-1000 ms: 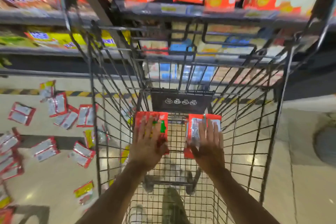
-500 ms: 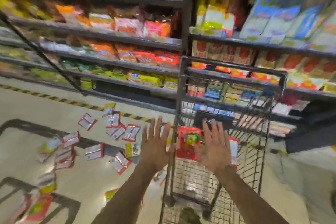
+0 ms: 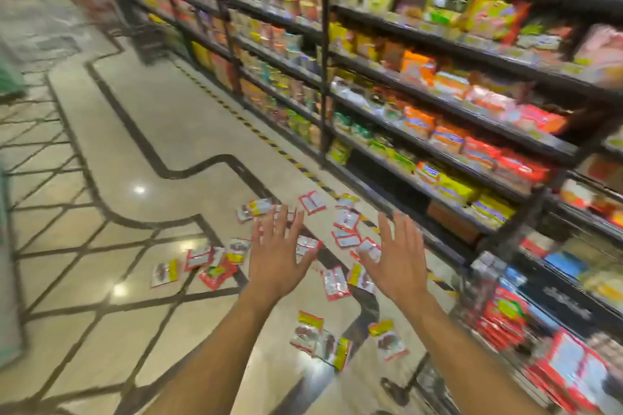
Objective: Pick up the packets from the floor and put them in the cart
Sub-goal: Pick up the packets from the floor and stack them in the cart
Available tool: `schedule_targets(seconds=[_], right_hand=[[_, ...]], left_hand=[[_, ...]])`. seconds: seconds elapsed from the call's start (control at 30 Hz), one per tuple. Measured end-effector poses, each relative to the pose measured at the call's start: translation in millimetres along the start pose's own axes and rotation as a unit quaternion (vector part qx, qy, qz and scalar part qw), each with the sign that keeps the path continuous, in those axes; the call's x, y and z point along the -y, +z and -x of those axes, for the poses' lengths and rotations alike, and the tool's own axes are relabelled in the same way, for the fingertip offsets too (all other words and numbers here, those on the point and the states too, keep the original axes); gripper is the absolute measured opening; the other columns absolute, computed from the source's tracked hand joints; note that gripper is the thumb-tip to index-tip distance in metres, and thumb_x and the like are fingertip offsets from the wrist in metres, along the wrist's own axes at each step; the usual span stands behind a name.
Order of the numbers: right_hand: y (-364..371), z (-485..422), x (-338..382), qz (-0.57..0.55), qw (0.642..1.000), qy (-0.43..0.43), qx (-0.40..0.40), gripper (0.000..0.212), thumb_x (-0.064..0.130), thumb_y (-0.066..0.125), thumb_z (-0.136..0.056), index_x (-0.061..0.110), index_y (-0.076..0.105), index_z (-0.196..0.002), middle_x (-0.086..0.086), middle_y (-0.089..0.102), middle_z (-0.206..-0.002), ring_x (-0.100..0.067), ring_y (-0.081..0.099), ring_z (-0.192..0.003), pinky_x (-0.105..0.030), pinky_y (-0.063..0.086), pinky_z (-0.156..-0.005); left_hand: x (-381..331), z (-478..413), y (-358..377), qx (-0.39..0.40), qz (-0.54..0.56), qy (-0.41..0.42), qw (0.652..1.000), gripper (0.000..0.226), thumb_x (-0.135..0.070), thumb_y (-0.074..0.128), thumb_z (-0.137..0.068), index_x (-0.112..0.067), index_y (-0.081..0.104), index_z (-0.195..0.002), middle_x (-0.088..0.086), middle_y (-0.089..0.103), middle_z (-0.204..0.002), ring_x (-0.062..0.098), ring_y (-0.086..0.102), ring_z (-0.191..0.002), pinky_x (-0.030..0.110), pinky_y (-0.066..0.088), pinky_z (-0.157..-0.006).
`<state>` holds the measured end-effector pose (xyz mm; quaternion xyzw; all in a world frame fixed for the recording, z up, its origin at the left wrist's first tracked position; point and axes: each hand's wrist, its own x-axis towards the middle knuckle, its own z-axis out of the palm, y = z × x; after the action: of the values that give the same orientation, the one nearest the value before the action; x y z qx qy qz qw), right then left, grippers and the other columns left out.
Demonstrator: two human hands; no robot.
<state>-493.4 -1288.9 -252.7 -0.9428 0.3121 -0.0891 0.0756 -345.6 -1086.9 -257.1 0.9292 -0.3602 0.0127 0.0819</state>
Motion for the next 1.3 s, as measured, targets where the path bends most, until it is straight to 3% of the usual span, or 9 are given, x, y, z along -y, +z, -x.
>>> schedule_targets(seconds=[0.1, 0.2, 0.33, 0.47, 0.63, 0.83, 1.03, 1.17, 1.3], right_hand=[[7, -6, 82, -0.012, 0.998, -0.056, 0.009, 0.087, 0.075, 0.037, -0.091, 0.02, 0.038, -0.159, -0.018, 0.032, -0.167, -0.041, 0.026, -0.156, -0.057, 0.024, -0.127], [23, -12, 150, -0.019, 0.994, -0.105, 0.025, 0.087, 0.07, 0.05, -0.091, 0.022, 0.034, -0.161, -0.016, 0.03, -0.169, -0.04, 0.023, -0.157, -0.057, 0.021, -0.128], [43, -26, 227, -0.027, 0.987, -0.156, 0.038, 0.089, 0.074, 0.039, -0.088, 0.021, 0.037, -0.16, -0.015, 0.031, -0.168, -0.038, 0.023, -0.157, -0.054, 0.02, -0.127], [73, -51, 294, -0.048, 0.979, -0.189, 0.053, 0.087, 0.072, 0.047, -0.091, 0.021, 0.035, -0.16, -0.016, 0.031, -0.168, -0.038, 0.025, -0.157, -0.052, 0.02, -0.128], [130, -101, 378, -0.075, 0.967, -0.224, 0.09, 0.089, 0.074, 0.046, -0.095, 0.027, 0.017, -0.164, -0.01, 0.016, -0.174, -0.034, 0.012, -0.161, -0.051, 0.014, -0.128], [212, -204, 486, -0.057, 0.953, -0.252, 0.157, 0.09, 0.076, 0.037, -0.095, 0.025, 0.015, -0.167, -0.01, 0.011, -0.175, -0.034, 0.003, -0.162, -0.051, 0.007, -0.129], [295, -298, 571, -0.041, 0.942, -0.246, 0.224, 0.09, 0.078, 0.029, -0.091, 0.025, 0.026, -0.164, -0.012, 0.016, -0.174, -0.037, 0.011, -0.161, -0.056, 0.015, -0.13], [354, -347, 618, -0.016, 0.933, -0.249, 0.26, 0.093, 0.079, 0.028, -0.089, 0.025, 0.025, -0.164, -0.013, 0.02, -0.173, -0.038, 0.016, -0.16, -0.05, 0.006, -0.127], [449, -383, 654, -0.024, 0.933, -0.265, 0.242, 0.089, 0.076, 0.035, -0.089, 0.014, 0.051, -0.151, -0.021, 0.05, -0.156, -0.045, 0.047, -0.145, -0.058, 0.03, -0.118]], left_hand=[[83, 31, -24, -0.003, -0.021, -0.064, 0.998, 0.084, -0.072, 0.024, -0.093, -0.029, 0.02, -0.166, 0.009, 0.012, -0.175, 0.037, 0.01, -0.161, 0.059, 0.006, -0.126], [153, 54, -38, -0.01, -0.042, -0.12, 0.992, 0.085, -0.071, 0.026, -0.093, -0.027, 0.023, -0.165, 0.009, 0.015, -0.174, 0.036, 0.014, -0.16, 0.059, 0.007, -0.124], [232, 73, -45, -0.006, -0.061, -0.178, 0.982, 0.082, -0.072, 0.031, -0.095, -0.03, 0.024, -0.165, 0.006, 0.015, -0.174, 0.032, 0.013, -0.161, 0.061, 0.01, -0.126], [300, 79, -53, -0.003, -0.059, -0.225, 0.973, 0.084, -0.077, 0.028, -0.094, -0.033, 0.02, -0.165, 0.004, 0.008, -0.175, 0.03, 0.006, -0.162, 0.058, 0.003, -0.128], [385, 48, -52, 0.002, -0.069, -0.25, 0.966, 0.083, -0.075, 0.019, -0.096, -0.034, 0.006, -0.167, 0.003, -0.005, -0.176, 0.028, -0.01, -0.161, 0.058, -0.002, -0.129], [507, -43, -23, 0.06, -0.077, -0.259, 0.961, 0.082, -0.075, 0.02, -0.099, -0.033, -0.001, -0.167, 0.004, -0.014, -0.174, 0.03, -0.015, -0.16, 0.06, -0.004, -0.128], [615, -144, 13, 0.135, -0.069, -0.243, 0.958, 0.081, -0.076, 0.015, -0.1, -0.035, -0.009, -0.165, 0.002, -0.018, -0.173, 0.03, -0.018, -0.159, 0.059, -0.011, -0.127], [686, -191, 63, 0.149, -0.046, -0.224, 0.962, 0.081, -0.078, 0.014, -0.099, -0.034, 0.005, -0.167, 0.001, -0.005, -0.175, 0.03, -0.007, -0.161, 0.061, -0.004, -0.128], [759, -224, 150, 0.192, -0.036, -0.2, 0.96, 0.081, -0.077, 0.016, -0.099, -0.031, 0.021, -0.166, 0.005, 0.01, -0.174, 0.033, 0.008, -0.161, 0.065, 0.011, -0.126]])
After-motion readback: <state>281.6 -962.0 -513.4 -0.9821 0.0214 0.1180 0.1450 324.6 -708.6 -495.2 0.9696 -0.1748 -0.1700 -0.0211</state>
